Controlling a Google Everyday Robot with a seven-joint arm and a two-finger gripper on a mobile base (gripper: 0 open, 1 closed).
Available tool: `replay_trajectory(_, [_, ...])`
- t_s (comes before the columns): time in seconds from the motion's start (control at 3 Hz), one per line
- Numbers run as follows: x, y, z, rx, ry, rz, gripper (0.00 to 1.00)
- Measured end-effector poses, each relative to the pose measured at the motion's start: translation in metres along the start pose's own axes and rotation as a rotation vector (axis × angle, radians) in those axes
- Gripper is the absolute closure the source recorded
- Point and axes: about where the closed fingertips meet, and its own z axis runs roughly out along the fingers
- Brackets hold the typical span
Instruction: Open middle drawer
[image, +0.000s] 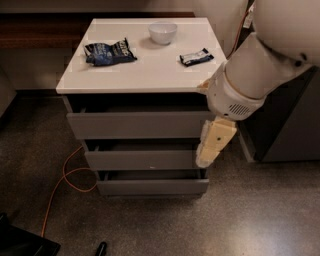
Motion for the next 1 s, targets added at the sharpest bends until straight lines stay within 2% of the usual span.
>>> replay_trajectory(0.33, [-0.022,0.016,0.038,-0.030,-0.026,-0.048,0.00])
replay_trajectory(0.67, [-0.047,0.047,0.086,-0.077,-0.012,-0.104,0.00])
replay_trajectory(1.0, [-0.047,0.047,0.086,-0.077,-0.012,-0.104,0.00])
